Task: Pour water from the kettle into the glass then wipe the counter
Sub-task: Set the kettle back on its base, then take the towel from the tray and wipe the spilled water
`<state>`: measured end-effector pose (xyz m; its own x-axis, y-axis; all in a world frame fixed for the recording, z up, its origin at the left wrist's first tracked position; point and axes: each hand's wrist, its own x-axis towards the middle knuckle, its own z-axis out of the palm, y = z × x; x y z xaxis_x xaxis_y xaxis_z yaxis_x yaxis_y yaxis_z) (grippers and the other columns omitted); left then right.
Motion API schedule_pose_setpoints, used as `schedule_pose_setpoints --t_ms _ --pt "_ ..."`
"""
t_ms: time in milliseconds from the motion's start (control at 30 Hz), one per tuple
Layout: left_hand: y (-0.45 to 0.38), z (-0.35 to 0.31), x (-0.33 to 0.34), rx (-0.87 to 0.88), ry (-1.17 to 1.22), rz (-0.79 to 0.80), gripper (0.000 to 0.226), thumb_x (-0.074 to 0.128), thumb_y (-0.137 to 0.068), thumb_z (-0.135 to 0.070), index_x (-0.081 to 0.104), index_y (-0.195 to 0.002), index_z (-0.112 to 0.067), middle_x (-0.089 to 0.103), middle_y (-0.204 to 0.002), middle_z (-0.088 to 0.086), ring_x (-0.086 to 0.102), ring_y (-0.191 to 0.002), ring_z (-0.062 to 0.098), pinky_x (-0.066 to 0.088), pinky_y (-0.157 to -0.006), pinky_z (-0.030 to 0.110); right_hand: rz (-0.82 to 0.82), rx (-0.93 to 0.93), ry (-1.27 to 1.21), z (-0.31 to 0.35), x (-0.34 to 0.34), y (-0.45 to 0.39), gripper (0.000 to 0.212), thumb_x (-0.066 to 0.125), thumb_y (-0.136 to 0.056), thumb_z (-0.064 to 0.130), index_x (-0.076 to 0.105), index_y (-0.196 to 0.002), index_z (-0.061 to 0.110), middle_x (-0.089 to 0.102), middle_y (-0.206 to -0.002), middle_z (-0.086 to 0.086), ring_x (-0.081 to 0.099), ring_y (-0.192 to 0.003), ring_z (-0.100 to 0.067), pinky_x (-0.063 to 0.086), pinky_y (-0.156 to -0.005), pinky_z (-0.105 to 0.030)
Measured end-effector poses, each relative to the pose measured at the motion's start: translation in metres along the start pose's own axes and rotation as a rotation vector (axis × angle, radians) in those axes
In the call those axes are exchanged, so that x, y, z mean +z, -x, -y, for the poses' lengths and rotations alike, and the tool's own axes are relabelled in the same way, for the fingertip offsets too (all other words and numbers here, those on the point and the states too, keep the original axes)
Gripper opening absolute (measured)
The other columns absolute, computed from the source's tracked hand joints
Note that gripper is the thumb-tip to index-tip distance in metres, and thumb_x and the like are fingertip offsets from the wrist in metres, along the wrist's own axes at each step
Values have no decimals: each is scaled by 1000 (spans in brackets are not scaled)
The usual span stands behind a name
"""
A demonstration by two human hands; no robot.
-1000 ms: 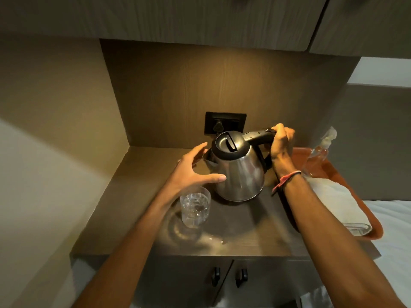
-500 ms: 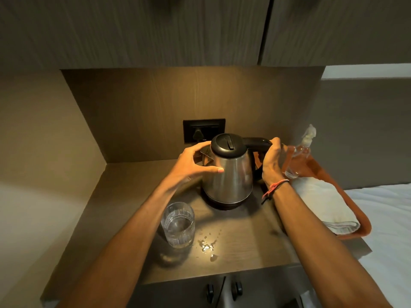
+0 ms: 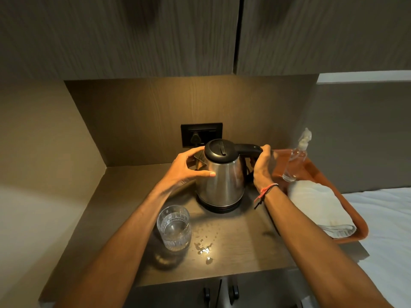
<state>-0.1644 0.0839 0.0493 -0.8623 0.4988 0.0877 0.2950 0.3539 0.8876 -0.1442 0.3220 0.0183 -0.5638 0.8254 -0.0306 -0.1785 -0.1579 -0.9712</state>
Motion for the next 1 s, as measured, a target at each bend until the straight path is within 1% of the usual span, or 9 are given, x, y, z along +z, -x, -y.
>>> schedule_pose_setpoints --t_ms 100,200,300,433,567,700,800,867,1000 --pt "11 -10 7 5 -29 -38 91 88 -77 -27 42 -155 -19 48 -157 8 41 -148 25 33 -123 54 125 -243 164 7 -10 5 30 49 -90 39 64 -71 21 61 -68 4 56 -66 -15 48 -65 -38" --pt "25 -26 17 92 -307 -252 95 75 -83 -54 28 -161 -25 29 -169 9 23 -157 24 24 -127 53 351 -626 526 22 -26 16 34 43 -100 42 64 -116 21 69 -114 -8 63 -105 -22 52 -95 -42" --pt "42 -46 27 274 -737 -492 96 51 -86 -76 22 -163 -26 18 -171 15 13 -160 29 14 -127 57 387 -916 886 40 -52 30 51 45 -99 45 43 -147 25 44 -156 -12 35 -147 -26 28 -121 -42" --pt "54 -76 54 480 -1002 -632 93 34 -90 -82 28 -162 -24 23 -168 21 20 -158 36 17 -123 64 311 -1011 1139 61 -103 38 64 42 -99 53 22 -157 32 23 -168 -12 13 -156 -27 16 -126 -55" --pt "54 -101 97 520 -1048 -607 94 31 -90 -83 26 -162 -23 22 -168 23 22 -157 37 19 -123 64 247 -918 1217 79 -168 19 70 38 -99 56 10 -159 33 8 -171 -12 1 -157 -28 7 -127 -57" --pt "53 -120 161 516 -913 -534 85 37 -96 -73 33 -160 -17 36 -162 25 40 -148 39 38 -115 54 158 -802 1206 81 -224 -5 66 45 -100 53 19 -157 30 24 -166 -17 20 -154 -34 23 -123 -58" --pt "43 -121 215 255 -614 -323 70 45 -98 -62 41 -152 -18 51 -147 18 55 -131 35 50 -101 49 244 -522 1119 70 -254 -24 61 51 -98 51 29 -150 28 47 -150 -20 48 -134 -40 45 -104 -56" --pt "28 -112 241 36 -379 -144 58 49 -98 -58 48 -139 -16 59 -135 15 59 -124 35 51 -100 47 327 -279 1126 62 -265 -35 56 56 -95 51 40 -140 22 57 -140 -19 55 -123 -41 49 -96 -51" --pt "-1 -92 289 -331 -151 23 53 57 -100 -42 51 -137 -4 65 -133 18 58 -127 35 47 -104 39 458 -8 1169 40 -281 -51 66 67 -87 58 51 -136 17 64 -132 -16 59 -120 -39 52 -102 -52"
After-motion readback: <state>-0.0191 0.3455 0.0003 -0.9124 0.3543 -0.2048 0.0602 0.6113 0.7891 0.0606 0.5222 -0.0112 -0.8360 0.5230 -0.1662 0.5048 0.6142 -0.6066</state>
